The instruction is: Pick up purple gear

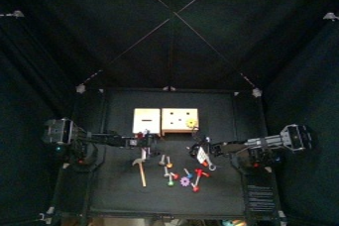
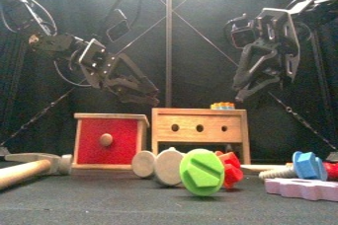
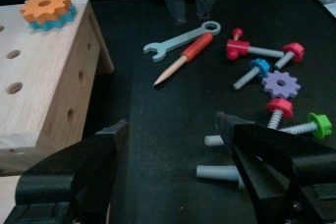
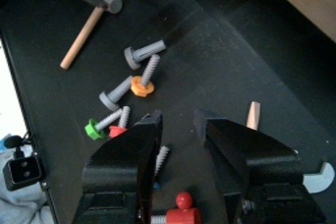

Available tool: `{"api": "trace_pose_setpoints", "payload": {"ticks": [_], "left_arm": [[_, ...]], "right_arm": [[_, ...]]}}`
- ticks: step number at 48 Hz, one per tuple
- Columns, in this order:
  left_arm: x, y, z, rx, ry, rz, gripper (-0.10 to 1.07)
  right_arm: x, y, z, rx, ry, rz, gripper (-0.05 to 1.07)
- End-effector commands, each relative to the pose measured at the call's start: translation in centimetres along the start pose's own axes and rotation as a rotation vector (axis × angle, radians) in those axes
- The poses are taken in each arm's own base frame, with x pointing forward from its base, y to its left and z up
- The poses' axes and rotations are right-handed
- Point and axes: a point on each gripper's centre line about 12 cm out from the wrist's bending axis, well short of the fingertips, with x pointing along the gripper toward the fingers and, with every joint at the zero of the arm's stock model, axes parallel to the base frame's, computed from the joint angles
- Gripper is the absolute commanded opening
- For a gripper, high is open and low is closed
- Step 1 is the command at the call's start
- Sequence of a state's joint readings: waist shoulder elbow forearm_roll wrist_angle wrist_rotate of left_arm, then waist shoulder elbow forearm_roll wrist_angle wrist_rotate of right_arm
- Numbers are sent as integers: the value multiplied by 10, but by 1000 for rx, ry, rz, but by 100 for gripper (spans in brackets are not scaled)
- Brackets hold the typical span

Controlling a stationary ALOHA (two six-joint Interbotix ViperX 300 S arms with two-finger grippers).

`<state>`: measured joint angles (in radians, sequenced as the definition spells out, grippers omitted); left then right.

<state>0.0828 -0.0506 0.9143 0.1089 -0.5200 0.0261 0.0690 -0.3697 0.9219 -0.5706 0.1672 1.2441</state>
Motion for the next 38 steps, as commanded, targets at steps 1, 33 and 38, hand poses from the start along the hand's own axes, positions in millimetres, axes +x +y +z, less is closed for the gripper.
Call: {"api": "trace_pose_setpoints", "payload": {"ticks": [1, 33, 38], "left_arm": [[1, 1, 5, -1, -17, 4, 103], [-6, -7, 14, -71, -44, 14, 103], [-6, -5, 12, -100, -39, 30, 103]], "right_arm": [[-2, 17, 1, -35, -3, 41, 73], [61, 92, -72, -466, 216, -103, 74], [66, 93, -77, -490, 232, -170, 78]]}}
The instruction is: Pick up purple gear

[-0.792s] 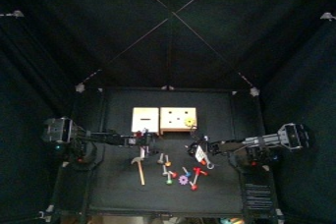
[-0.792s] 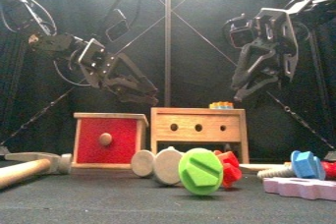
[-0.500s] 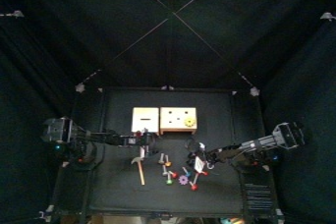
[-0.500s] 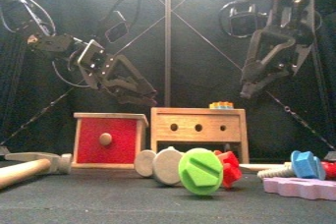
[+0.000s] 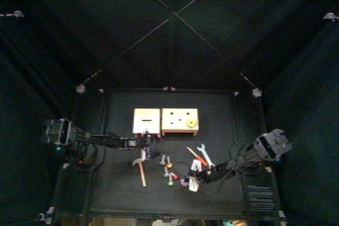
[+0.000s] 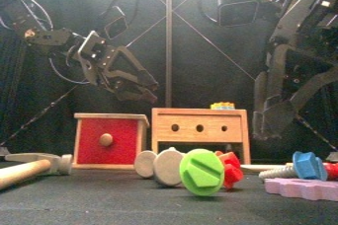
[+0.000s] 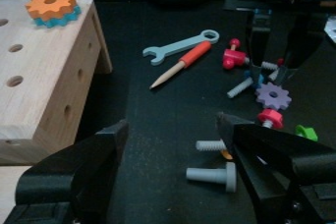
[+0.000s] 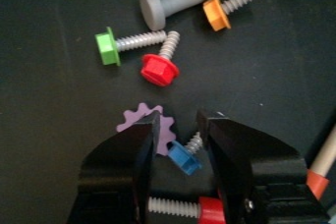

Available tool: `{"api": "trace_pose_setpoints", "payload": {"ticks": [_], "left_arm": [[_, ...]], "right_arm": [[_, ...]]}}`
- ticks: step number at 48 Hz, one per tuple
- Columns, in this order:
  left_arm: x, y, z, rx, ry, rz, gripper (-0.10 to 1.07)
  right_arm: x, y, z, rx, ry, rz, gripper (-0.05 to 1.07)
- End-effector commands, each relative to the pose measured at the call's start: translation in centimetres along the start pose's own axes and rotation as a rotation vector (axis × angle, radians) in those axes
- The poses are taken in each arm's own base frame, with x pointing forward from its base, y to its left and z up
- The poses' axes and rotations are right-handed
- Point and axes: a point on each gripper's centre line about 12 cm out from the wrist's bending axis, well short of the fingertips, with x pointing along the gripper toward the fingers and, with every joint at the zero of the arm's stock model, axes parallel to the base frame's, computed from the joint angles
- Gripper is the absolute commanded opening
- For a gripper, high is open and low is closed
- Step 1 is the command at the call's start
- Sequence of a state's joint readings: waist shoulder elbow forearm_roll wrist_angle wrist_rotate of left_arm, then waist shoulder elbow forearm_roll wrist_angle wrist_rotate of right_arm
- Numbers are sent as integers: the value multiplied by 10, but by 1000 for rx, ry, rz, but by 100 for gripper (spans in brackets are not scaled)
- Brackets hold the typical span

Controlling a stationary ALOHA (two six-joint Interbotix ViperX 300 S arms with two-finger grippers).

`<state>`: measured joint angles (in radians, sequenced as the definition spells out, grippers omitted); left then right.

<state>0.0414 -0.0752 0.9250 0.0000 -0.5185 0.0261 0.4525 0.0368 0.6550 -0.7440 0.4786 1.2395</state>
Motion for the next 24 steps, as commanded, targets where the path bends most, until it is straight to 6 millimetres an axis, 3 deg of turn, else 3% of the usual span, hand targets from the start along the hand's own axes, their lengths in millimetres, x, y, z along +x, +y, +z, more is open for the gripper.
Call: {"api": "trace_pose_setpoints", "payload": {"ticks": [1, 13, 24], "left_arm": [[-1, 2, 7, -21, -24, 13, 103], [-1, 3, 4, -36, -15, 23, 103], [-1, 5, 2, -38, -10, 27, 103]], "right_arm": [[-5, 7, 9, -3, -10, -32, 80], [2, 23, 4, 6, 15, 2, 100], [16, 31, 1, 17, 39, 20, 102]]}}
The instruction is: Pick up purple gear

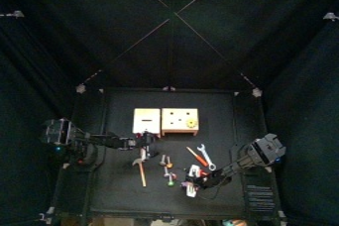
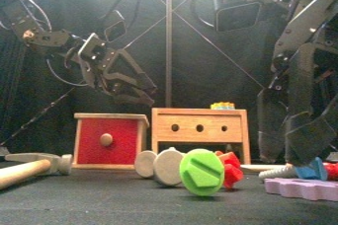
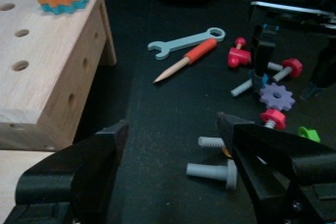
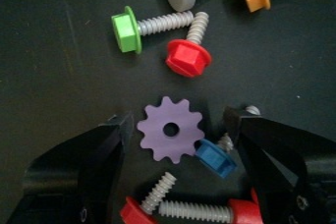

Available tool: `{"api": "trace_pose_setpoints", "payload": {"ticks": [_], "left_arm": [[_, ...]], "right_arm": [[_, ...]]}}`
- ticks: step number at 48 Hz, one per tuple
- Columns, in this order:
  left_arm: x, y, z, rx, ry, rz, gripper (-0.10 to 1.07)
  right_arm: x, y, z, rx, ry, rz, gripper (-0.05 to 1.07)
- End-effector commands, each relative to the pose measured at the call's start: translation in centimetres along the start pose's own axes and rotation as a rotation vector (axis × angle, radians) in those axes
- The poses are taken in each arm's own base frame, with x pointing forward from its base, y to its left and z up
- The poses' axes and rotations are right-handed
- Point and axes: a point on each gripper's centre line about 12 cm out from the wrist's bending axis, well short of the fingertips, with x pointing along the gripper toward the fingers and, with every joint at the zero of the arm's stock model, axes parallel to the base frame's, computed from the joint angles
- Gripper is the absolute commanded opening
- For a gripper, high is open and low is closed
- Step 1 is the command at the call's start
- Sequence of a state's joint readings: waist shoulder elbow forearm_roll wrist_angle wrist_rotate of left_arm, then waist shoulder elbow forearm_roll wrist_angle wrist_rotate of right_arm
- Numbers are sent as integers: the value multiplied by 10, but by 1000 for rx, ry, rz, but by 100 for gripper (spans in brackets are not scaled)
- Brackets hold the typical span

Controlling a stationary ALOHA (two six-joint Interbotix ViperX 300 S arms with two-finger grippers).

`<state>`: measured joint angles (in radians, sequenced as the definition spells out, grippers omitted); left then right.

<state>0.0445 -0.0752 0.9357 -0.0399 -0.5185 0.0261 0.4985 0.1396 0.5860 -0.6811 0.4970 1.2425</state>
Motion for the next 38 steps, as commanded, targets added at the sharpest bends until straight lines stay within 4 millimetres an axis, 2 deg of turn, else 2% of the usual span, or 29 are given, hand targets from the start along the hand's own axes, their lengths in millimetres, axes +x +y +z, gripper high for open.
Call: {"api": "trace_pose_setpoints", "payload": {"ticks": [1, 27, 38], "left_arm": [[1, 2, 7, -3, -21, 7, 103], [0, 2, 5, -1, -17, 7, 103], [0, 3, 5, 0, -17, 7, 103]], "right_arm": [[-3, 6, 8, 7, -20, 19, 101], [10, 5, -10, 57, 34, 67, 99], [11, 6, -9, 43, 25, 77, 85]]}}
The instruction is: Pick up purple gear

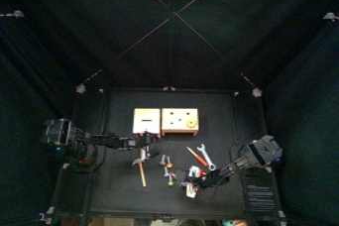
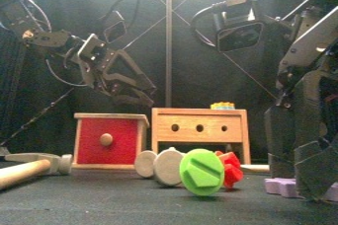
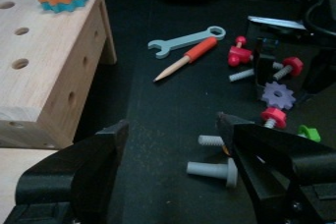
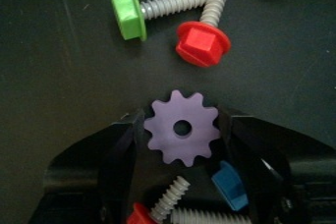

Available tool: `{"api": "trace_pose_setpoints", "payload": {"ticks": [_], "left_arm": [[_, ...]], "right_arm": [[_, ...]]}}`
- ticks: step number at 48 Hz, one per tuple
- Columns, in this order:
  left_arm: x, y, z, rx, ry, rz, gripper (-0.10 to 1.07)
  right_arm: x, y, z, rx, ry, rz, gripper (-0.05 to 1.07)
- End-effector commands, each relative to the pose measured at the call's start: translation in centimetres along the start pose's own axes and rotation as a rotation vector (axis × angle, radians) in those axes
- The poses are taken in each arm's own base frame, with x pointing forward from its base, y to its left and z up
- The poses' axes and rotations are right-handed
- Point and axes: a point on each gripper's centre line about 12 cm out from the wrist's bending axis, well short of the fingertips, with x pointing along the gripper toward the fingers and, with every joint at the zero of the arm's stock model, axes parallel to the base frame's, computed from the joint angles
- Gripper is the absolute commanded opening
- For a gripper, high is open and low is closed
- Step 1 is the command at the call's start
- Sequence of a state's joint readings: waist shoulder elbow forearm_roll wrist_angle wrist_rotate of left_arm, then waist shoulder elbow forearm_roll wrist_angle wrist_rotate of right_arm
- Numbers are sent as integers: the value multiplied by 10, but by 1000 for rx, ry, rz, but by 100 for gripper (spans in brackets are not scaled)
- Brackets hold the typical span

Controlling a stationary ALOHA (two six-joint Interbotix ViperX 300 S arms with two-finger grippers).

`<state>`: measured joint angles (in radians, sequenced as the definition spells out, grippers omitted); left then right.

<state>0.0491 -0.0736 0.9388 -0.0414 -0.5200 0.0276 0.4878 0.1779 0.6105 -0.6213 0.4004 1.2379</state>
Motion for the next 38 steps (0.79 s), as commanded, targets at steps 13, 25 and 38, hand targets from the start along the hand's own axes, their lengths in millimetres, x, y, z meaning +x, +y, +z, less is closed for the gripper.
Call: {"api": "trace_pose_setpoints", "payload": {"ticks": [13, 25, 38], "left_arm": [[1, 1, 6, 2, -20, 2, 103], [1, 1, 6, 6, -20, 1, 103], [0, 1, 6, 6, -18, 0, 103]], "right_arm": [[-17, 1, 15, -8, -44, -17, 72], [-48, 1, 40, -40, -156, 13, 72], [-66, -17, 63, 11, -218, 6, 72]]}}
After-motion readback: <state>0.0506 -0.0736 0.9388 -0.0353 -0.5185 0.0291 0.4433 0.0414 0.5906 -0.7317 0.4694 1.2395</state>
